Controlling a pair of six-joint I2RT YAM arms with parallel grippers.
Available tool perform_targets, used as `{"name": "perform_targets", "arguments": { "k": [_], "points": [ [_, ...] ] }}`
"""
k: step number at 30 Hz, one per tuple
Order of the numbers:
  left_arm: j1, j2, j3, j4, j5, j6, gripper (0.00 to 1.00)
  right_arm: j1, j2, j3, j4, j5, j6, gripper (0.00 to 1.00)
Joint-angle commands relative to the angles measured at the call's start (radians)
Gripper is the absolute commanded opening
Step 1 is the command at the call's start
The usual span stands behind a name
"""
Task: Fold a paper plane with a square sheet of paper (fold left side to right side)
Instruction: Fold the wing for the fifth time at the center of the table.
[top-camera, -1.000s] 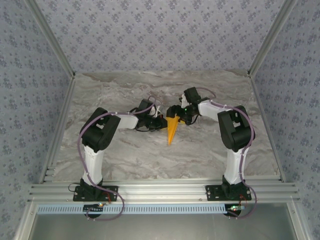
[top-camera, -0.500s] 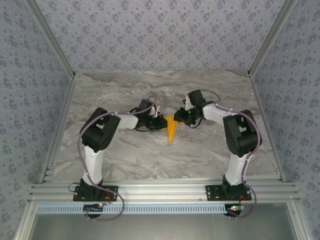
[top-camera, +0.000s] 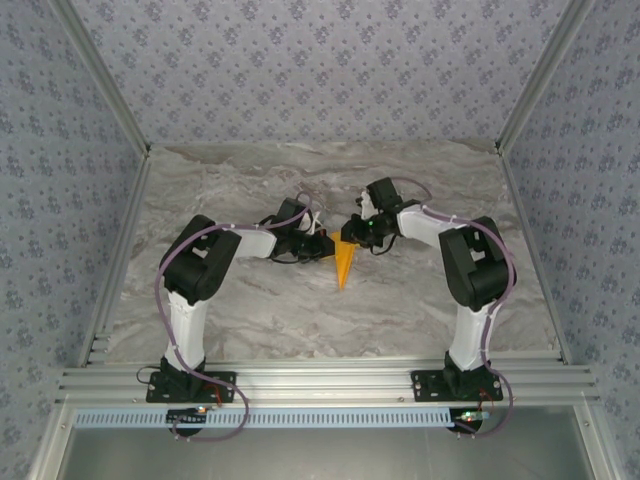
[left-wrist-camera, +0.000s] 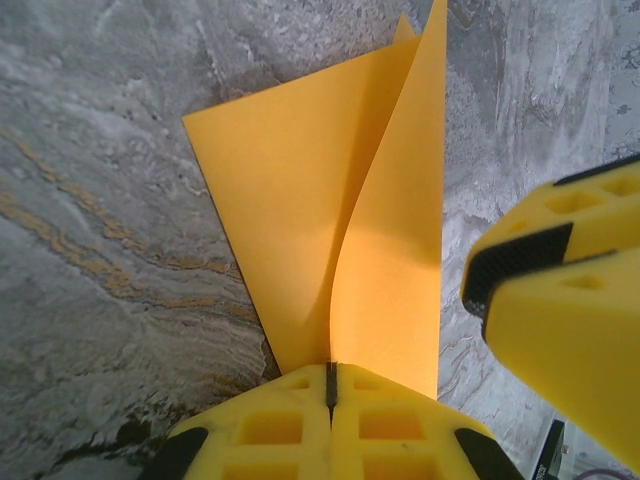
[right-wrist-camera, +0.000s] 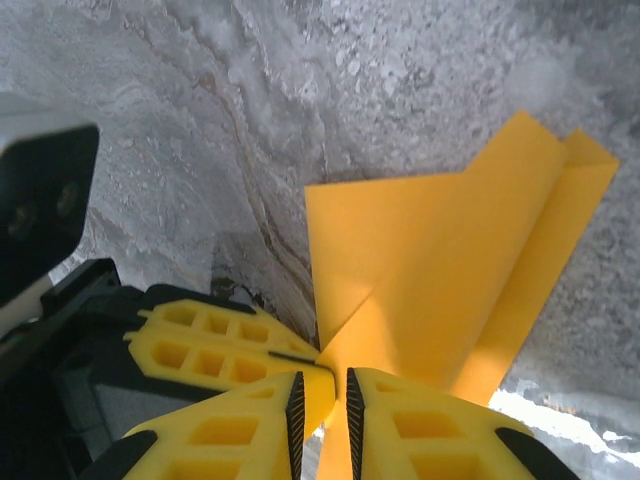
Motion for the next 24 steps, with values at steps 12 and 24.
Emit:
{"name": "perform_targets", "arguments": {
  "k": [12, 24],
  "points": [
    [-0.003, 0.037, 0.011, -0.059, -0.037, 0.030, 0.00, 0.008, 0.061, 0.048, -0.109, 0.074, -0.064, 0.22],
    [-0.017, 0.062, 0.031, -0.062, -0.032, 0.025, 0.00, 0.007, 0.078, 0.042, -0.135, 0.094, -0.075, 0.19]
  ]
}}
